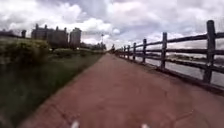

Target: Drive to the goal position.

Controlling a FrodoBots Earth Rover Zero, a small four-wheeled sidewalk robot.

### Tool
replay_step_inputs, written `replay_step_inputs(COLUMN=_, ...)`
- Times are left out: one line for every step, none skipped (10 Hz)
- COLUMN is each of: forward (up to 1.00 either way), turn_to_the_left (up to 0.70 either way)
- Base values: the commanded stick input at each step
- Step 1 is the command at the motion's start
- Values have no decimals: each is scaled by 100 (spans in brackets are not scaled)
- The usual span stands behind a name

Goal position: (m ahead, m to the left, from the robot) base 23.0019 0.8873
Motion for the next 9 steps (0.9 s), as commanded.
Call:
replay_step_inputs(forward=100, turn_to_the_left=0)
replay_step_inputs(forward=100, turn_to_the_left=0)
replay_step_inputs(forward=100, turn_to_the_left=0)
replay_step_inputs(forward=100, turn_to_the_left=0)
replay_step_inputs(forward=100, turn_to_the_left=0)
replay_step_inputs(forward=100, turn_to_the_left=0)
replay_step_inputs(forward=100, turn_to_the_left=0)
replay_step_inputs(forward=100, turn_to_the_left=0)
replay_step_inputs(forward=100, turn_to_the_left=0)
